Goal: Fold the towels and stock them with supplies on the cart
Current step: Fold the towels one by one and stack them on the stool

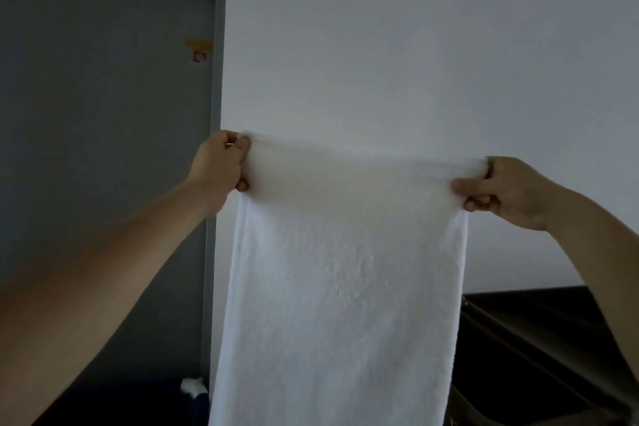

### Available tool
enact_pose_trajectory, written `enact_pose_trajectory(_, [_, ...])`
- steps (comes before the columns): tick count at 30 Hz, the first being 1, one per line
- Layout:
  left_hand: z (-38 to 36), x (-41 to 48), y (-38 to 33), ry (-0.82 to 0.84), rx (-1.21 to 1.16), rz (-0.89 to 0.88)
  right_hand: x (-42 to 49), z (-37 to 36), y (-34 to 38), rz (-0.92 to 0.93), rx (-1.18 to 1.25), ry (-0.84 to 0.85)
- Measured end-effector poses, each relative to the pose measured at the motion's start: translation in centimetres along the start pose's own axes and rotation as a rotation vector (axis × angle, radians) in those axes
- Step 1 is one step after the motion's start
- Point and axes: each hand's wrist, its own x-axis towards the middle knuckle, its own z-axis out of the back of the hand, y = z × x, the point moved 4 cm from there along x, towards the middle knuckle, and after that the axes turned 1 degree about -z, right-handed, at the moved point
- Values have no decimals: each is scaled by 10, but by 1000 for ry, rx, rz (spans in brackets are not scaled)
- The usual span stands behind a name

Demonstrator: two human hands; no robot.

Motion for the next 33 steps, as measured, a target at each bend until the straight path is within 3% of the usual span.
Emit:
enact_pose_trajectory(4, [-12, 4, 9, -18, 79, -12, 13, -10, -17, 7, 13, -149])
enact_pose_trajectory(8, [-24, 15, 41, -11, 260, 93, 43, -35, -43, -64, 75, -201])
enact_pose_trajectory(11, [-31, 40, 47, -82, 200, 109, 78, -46, -37, 56, 90, -325])
enact_pose_trajectory(15, [-31, 93, 13, -206, 85, -1, 122, -46, -2, 245, 107, -432])
enact_pose_trajectory(24, [-17, 88, -4, -242, 47, -87, 136, -34, -5, 368, 78, -395])
enact_pose_trajectory(33, [19, -13, 0, -122, 50, 44, 35, -34, -34, 340, 71, -311])
